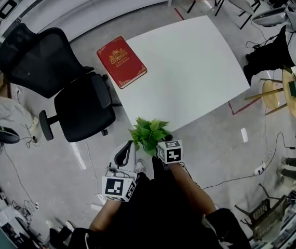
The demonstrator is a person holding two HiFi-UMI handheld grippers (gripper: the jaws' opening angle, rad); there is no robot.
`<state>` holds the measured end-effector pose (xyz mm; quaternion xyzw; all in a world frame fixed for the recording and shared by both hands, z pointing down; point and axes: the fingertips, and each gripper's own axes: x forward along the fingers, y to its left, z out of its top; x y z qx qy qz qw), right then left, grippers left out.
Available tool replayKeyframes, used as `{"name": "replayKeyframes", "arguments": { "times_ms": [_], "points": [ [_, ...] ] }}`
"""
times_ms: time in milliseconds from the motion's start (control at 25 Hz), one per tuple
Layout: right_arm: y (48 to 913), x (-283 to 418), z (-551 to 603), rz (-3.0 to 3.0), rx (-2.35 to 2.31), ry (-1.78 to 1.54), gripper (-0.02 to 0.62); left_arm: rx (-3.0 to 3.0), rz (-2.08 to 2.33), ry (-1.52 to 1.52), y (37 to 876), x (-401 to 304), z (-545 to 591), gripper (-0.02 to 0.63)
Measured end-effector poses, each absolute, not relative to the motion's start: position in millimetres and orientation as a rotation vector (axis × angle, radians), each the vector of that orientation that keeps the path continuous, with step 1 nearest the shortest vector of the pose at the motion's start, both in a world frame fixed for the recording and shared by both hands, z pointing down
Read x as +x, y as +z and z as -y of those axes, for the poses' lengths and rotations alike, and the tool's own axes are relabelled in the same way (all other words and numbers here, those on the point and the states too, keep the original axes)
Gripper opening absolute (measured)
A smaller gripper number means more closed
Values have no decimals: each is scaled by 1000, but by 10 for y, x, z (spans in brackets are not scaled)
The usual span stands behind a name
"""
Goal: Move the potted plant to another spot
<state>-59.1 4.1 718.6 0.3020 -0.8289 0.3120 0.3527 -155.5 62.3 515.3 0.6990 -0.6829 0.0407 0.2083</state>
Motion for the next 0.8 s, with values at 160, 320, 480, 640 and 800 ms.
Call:
{"name": "replayKeyframes", "arguments": {
  "times_ms": [160,320,480,640,800],
  "points": [
    [7177,-600,1,2150,764,799,31,1946,1900,118,5135,-1541,-562,18],
    [7192,-581,20,2148,743,819,29,1953,1905,127,5141,-1501,-512,18],
    [7176,-554,74,2148,720,824,29,1956,1908,130,5092,-1447,-403,18],
    [7165,-499,158,2152,701,828,29,1964,1914,128,5045,-1380,-282,18],
    [7098,-438,306,2165,694,827,26,1966,1924,122,4972,-1317,-133,18]
  ]
}}
